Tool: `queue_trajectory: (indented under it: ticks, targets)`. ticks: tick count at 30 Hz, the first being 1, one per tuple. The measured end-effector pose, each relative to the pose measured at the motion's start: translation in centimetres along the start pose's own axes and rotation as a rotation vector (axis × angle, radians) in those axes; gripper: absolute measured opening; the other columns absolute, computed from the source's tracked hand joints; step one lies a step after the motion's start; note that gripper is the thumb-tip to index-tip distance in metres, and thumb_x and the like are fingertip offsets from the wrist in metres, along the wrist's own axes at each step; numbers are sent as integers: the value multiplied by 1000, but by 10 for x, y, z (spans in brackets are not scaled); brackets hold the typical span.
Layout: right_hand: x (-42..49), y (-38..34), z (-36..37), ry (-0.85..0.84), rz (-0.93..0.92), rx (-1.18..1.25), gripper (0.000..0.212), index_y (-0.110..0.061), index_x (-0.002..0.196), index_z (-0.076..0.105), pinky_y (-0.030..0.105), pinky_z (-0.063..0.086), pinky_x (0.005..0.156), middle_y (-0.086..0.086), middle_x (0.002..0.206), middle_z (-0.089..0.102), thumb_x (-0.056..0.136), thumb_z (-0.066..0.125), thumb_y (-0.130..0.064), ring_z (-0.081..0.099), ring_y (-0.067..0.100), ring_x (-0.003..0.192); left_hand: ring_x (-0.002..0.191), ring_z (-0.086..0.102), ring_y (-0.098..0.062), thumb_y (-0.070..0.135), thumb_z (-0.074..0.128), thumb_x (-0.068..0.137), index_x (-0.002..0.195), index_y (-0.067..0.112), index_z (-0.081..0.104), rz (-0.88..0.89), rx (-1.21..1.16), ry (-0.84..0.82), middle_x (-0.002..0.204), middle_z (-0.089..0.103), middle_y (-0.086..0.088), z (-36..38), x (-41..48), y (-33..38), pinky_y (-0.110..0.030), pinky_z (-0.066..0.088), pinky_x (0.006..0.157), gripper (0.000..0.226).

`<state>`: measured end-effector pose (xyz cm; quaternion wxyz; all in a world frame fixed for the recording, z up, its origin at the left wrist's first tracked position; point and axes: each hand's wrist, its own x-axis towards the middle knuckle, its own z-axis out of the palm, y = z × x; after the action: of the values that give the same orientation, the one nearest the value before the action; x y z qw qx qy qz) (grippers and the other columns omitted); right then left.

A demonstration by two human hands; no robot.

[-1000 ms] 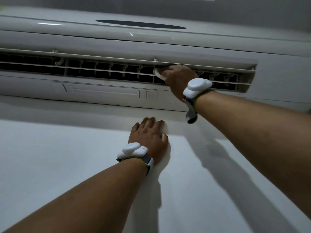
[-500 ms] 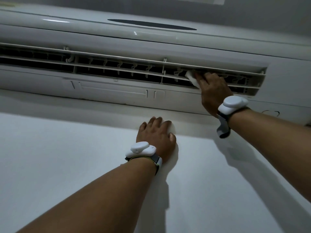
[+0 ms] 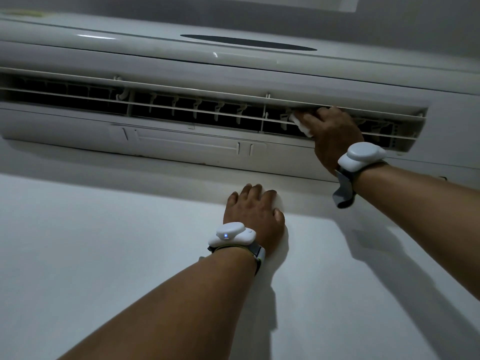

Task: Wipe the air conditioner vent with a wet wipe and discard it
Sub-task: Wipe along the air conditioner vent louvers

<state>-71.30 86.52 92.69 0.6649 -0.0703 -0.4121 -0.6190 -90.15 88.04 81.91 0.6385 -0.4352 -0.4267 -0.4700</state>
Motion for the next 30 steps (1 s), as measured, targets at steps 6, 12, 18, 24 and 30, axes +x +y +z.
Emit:
queue_trajectory:
  ticks: [6, 12, 18, 24, 30]
  targets:
    - [12, -16, 4, 5, 16, -44, 31, -13, 122, 59, 47, 40, 83, 20, 101, 61, 99, 39, -20, 52, 39, 95, 128, 37, -20, 36, 39, 87, 127, 28, 47, 9, 5, 0, 134, 47, 0, 0, -1, 1, -39, 26, 107, 42]
    - [28, -44, 10, 10, 38, -61, 28, -5, 104, 63, 45, 39, 85, 20, 103, 59, 99, 40, -20, 53, 39, 97, 127, 38, -20, 38, 40, 88, 128, 27, 48, 11, -7, 6, 133, 48, -1, 0, -1, 0, -39, 25, 106, 42]
    - [32, -58, 18, 35, 91, -22, 24, -8, 100, 63, 44, 39, 85, 17, 102, 61, 93, 41, -12, 53, 38, 96, 122, 42, -21, 38, 39, 86, 122, 28, 51, 16, -5, 10, 123, 51, 0, 0, -1, 0, -39, 29, 103, 39]
    - [14, -48, 23, 74, 63, 33, 32, -8, 126, 52, 44, 42, 88, 17, 111, 60, 97, 40, -12, 55, 36, 100, 123, 41, -20, 38, 38, 87, 125, 28, 50, 27, 7, 26, 128, 50, 0, 2, 1, 2, -38, 28, 102, 41]
    - [-6, -19, 22, 70, 100, 19, 35, -3, 120, 55, 47, 45, 85, 22, 106, 61, 88, 43, 2, 56, 40, 96, 124, 39, -20, 40, 36, 89, 128, 30, 46, 20, 54, 35, 132, 48, 1, 6, -1, -4, -36, 26, 100, 41]
